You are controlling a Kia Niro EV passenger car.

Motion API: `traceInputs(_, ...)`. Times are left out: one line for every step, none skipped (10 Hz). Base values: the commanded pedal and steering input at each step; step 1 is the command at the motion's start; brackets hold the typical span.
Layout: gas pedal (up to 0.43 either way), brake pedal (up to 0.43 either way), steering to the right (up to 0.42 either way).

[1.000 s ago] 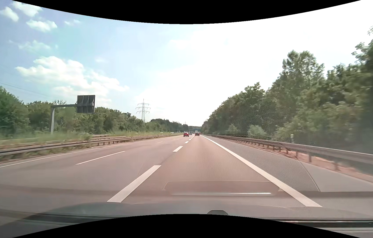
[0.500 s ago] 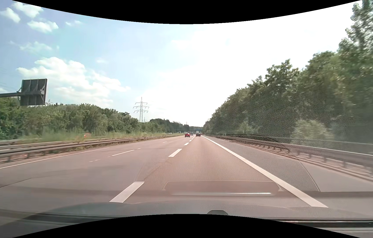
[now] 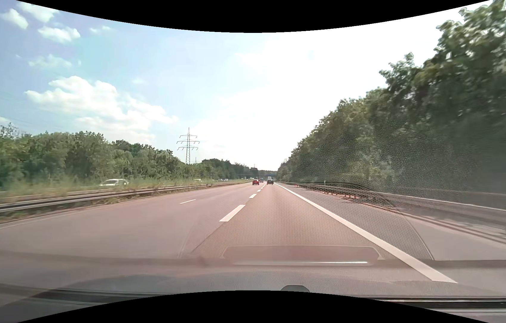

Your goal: Follow the waypoints while adhering to traffic rules and regulations

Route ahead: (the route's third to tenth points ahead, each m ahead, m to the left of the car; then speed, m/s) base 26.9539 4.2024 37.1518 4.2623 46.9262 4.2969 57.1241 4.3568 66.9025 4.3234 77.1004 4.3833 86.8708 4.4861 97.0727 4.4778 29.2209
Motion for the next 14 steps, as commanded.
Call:
traceInputs(0.189, 0.0, -0.008)
traceInputs(0.189, 0.0, -0.008)
traceInputs(0.189, 0.0, -0.008)
traceInputs(0.189, 0.0, -0.008)
traceInputs(0.189, 0.0, -0.008)
traceInputs(0.189, 0.0, -0.008)
traceInputs(0.189, 0.0, -0.008)
traceInputs(0.189, 0.0, -0.008)
traceInputs(0.189, 0.0, -0.008)
traceInputs(0.189, 0.0, -0.008)
traceInputs(0.189, 0.0, -0.008)
traceInputs(0.189, 0.0, -0.008)
traceInputs(0.189, 0.0, -0.008)
traceInputs(0.189, 0.0, -0.008)
